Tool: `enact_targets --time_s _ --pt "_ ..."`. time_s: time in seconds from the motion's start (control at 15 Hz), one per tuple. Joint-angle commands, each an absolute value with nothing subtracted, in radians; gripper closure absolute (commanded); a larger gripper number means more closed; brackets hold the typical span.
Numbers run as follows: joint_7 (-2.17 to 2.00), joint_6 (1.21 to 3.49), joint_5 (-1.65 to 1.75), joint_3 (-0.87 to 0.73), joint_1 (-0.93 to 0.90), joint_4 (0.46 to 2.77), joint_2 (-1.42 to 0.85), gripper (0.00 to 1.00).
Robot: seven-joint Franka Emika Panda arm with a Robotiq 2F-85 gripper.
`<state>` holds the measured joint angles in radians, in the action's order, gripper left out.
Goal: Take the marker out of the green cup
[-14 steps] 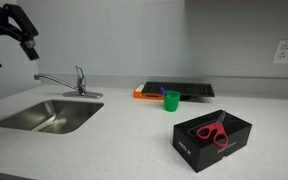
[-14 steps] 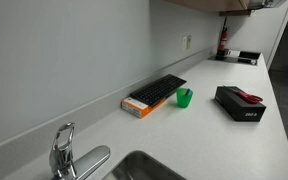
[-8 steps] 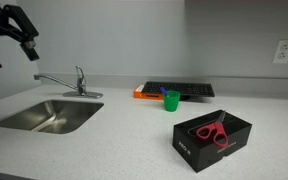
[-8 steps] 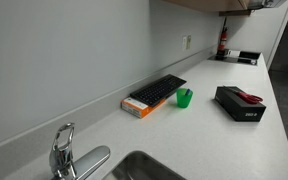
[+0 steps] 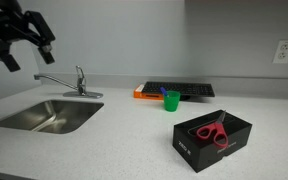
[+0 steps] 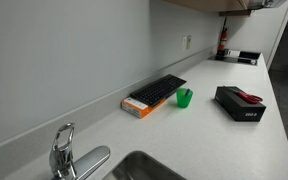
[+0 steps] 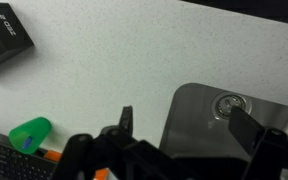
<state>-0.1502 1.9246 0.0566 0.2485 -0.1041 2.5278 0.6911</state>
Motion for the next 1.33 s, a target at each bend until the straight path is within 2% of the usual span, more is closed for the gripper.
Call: enact_targets --time_s 0.0,0.47,1.07,1.27 --pt "-0.193 1.955 0.116 0.165 0.008 2.447 0.506 0.00" --pt "-0.360 2.016 0.160 0.043 0.140 2.236 0.177 0.00" --pt "-0.361 2.013 0.148 0.010 0.114 2.225 0.166 0.00" --pt "-0.495 2.113 0.189 0.024 0.121 2.216 0.114 0.00"
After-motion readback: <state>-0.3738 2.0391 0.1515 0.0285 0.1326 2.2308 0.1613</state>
